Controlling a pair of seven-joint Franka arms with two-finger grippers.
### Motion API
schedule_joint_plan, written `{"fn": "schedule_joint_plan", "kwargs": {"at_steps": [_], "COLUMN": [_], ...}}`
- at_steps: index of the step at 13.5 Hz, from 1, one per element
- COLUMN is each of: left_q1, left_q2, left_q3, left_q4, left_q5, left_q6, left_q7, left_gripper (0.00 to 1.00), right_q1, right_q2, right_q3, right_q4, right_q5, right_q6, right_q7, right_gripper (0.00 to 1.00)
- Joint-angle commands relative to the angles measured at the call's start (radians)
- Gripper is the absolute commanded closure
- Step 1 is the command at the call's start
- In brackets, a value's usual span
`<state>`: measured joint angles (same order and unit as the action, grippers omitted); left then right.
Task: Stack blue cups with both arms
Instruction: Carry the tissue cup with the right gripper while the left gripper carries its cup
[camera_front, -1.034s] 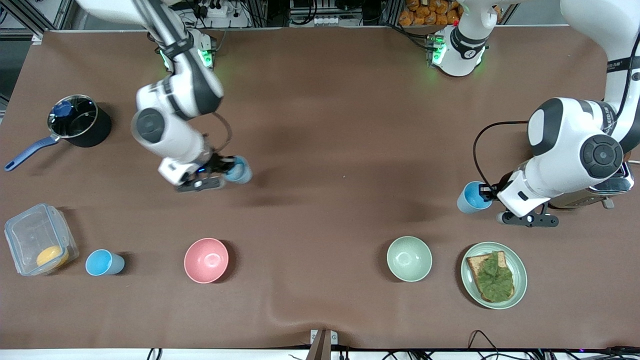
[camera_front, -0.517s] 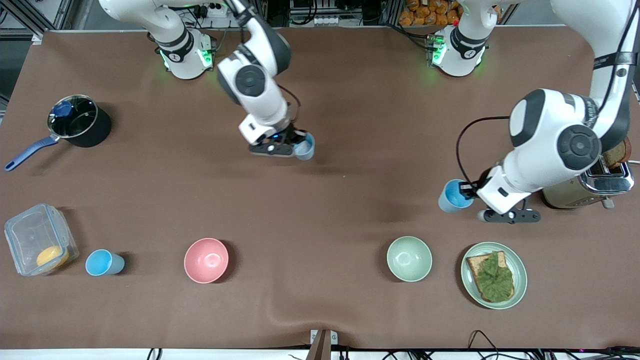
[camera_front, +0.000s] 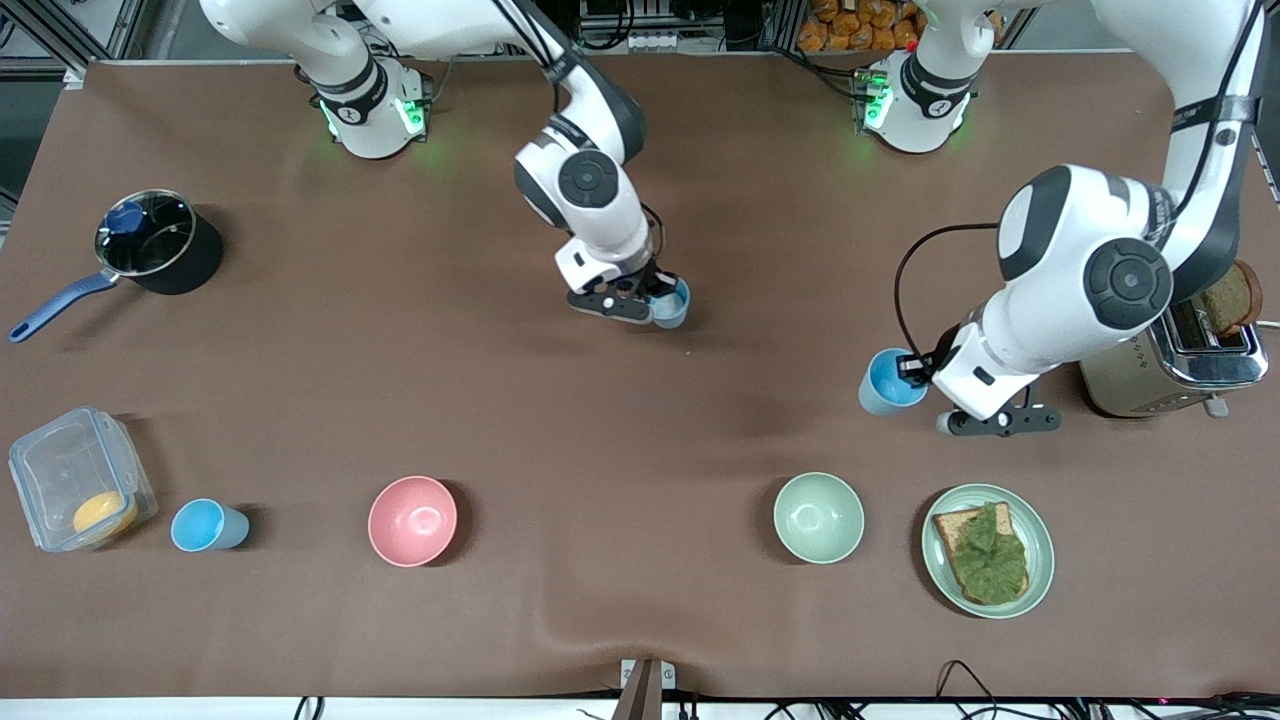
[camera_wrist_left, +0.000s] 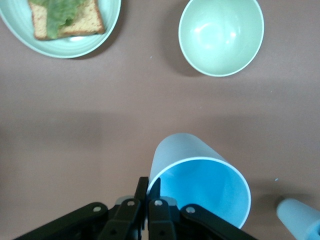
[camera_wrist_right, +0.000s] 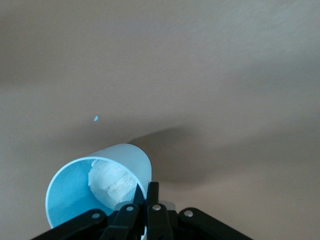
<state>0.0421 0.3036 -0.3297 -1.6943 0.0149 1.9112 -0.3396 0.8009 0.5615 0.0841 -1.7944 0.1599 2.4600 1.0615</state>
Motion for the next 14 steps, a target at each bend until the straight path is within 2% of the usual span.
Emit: {"fn": "schedule_joint_plan", "kwargs": {"at_steps": [1,3,4,7,8,11,14], "left_q1": [-0.01,-0.019,-0.036,-0.091,-0.102,-0.151,-0.203], "left_q2": [-0.017,-0.003,0.006,0.023,0.025,0.028,0.029], "left_q3": [-0.002,-0.002,-0.003,-0.003,-0.003,-0.003,-0.003], "left_q4": [0.002,0.002,0.002,0.002,0.005,0.01,0.01], "left_q5": [-0.013,-0.015,-0.016,-0.015,-0.016,-0.016,-0.029], "left_q6": [-0.026,-0.008,0.002,0.035,0.034,0.034,0.037], "left_q7": [-0.024,-0.027,-0.033,-0.13,-0.156,-0.234,-0.329], "left_gripper": [1.0,1.0,1.0,1.0,1.0,1.0,1.0], "right_q1": [0.024,0.02,0.024,0.014,0.005,-0.072,-0.179], "right_q2": [0.054,0.051,0.051,0.032,0.011,-0.07,-0.147], "right_q3": [-0.018,-0.021,-0.027,-0.04,-0.04,-0.04,-0.04], "right_q4": [0.075,0.075,0.075,0.073,0.075,0.084,0.131], "right_q5": [-0.003,-0.023,-0.026,-0.028,-0.028,-0.026,-0.023], "right_q6": [-0.007,-0.009,-0.01,-0.03,-0.062,-0.208,-0.412], "right_q7": [0.049,0.049,0.051,0.043,0.037,-0.078,-0.231], "right_gripper": [0.95,0.4,0.23,0.11,0.1,0.1,0.1]}}
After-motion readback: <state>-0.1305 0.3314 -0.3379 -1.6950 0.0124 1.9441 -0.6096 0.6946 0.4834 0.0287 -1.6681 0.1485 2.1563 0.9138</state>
